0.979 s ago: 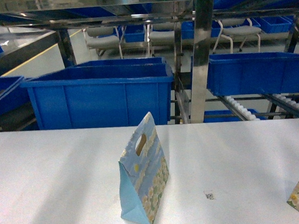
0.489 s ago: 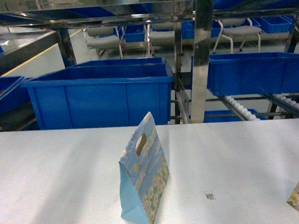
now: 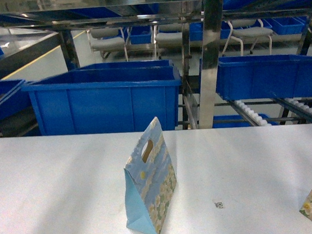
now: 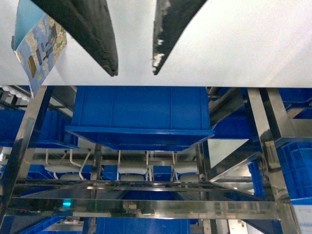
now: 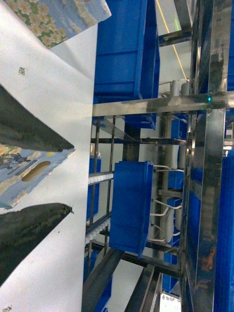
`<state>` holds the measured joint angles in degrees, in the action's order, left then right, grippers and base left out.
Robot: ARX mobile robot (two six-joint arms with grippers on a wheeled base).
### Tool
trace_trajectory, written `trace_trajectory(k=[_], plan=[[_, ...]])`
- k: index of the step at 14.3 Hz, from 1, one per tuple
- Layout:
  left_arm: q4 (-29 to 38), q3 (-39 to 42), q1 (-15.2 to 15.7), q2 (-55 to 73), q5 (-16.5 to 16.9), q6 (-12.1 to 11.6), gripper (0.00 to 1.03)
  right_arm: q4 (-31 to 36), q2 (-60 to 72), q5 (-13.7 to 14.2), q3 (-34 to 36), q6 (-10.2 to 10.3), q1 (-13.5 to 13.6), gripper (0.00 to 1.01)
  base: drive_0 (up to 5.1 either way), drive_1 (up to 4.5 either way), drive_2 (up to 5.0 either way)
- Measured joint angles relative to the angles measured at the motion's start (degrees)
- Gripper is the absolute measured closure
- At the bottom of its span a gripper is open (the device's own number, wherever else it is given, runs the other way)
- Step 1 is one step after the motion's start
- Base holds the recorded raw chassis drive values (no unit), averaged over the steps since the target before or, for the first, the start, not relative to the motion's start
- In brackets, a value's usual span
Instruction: Move flower gift bag to table near conveyor
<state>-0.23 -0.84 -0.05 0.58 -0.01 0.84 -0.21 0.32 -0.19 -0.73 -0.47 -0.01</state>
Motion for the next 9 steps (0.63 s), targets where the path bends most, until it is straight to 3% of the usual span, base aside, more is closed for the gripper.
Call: trace_trajectory(k=[9], plan=[[0.00, 0.00, 0.00, 0.00, 0.00, 0.00, 0.43, 0.00, 0.00, 0.00, 0.00, 0.00, 0.00, 0.34, 0.0, 0.00, 0.0]])
